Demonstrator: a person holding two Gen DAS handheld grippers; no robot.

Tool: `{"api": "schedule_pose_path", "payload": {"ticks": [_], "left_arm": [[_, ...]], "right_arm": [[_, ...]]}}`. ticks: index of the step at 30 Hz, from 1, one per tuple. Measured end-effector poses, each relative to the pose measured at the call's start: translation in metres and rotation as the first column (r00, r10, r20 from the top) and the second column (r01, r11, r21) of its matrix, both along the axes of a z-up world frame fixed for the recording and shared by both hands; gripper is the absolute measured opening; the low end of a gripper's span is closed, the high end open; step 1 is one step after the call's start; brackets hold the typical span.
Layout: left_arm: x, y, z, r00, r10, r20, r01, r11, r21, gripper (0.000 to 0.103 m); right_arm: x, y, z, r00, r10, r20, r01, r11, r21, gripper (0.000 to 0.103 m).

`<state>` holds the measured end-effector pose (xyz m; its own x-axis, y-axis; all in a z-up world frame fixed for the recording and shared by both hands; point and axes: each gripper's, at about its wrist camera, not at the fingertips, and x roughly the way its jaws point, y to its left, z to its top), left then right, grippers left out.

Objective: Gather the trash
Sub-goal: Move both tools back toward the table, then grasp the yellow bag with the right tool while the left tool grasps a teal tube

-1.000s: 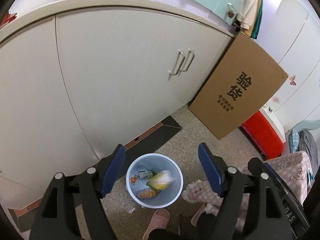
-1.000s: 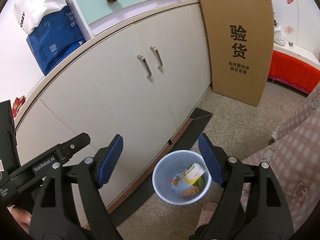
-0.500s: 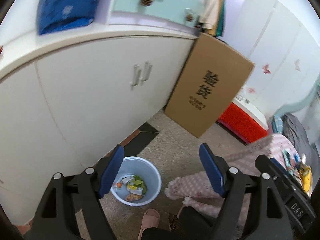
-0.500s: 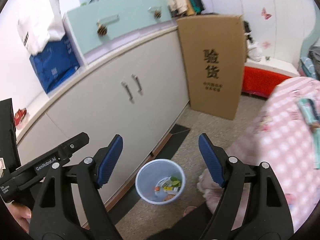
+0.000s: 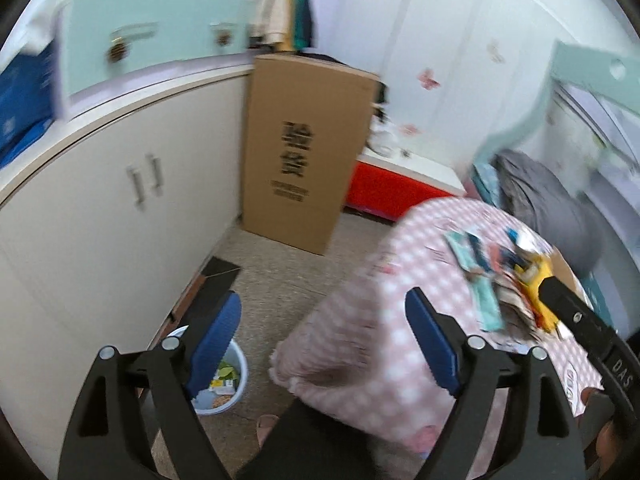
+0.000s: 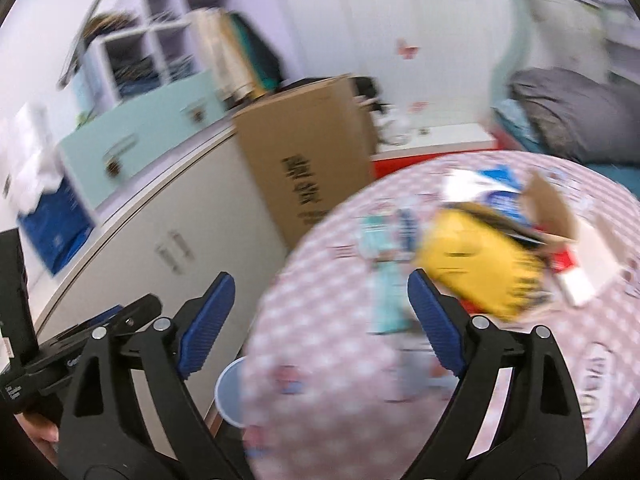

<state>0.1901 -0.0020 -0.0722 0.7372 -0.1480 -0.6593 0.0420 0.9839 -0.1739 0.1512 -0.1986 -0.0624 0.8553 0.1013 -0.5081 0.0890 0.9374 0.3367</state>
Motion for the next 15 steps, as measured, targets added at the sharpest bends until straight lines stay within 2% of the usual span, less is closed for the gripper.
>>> {"api": "schedule_pose_path", "payload": {"ticks": [5, 10, 13, 15], "left_arm": [[0.008, -0.044, 0.000, 0.998, -0.054, -0.015, 0.054, 0.998, 0.033, 0.082], [0.016, -0.068, -0.004, 0.996, -0.075, -0.037, 0.077, 0.996, 0.051, 0.082], [0.018, -0.073, -0.006, 0.996, -0.076, -0.042, 0.079, 0.995, 0.067, 0.082], [0.021, -0.072, -0.007, 0.997, -0.068, -0.044, 0.071, 0.995, 0.073, 0.082]], "right_arm": [[-0.004, -0.052, -0.024, 0.988, -0.137, -0.064, 0.143, 0.985, 0.100, 0.088], [0.008, -0.075, -0.039, 0.975, -0.196, -0.110, 0.216, 0.950, 0.226, 0.089], [0.015, -0.076, -0.038, 0.964, -0.232, -0.131, 0.258, 0.934, 0.249, 0.091], [0.024, -0.073, -0.037, 0.958, -0.250, -0.143, 0.277, 0.934, 0.225, 0.095]]}}
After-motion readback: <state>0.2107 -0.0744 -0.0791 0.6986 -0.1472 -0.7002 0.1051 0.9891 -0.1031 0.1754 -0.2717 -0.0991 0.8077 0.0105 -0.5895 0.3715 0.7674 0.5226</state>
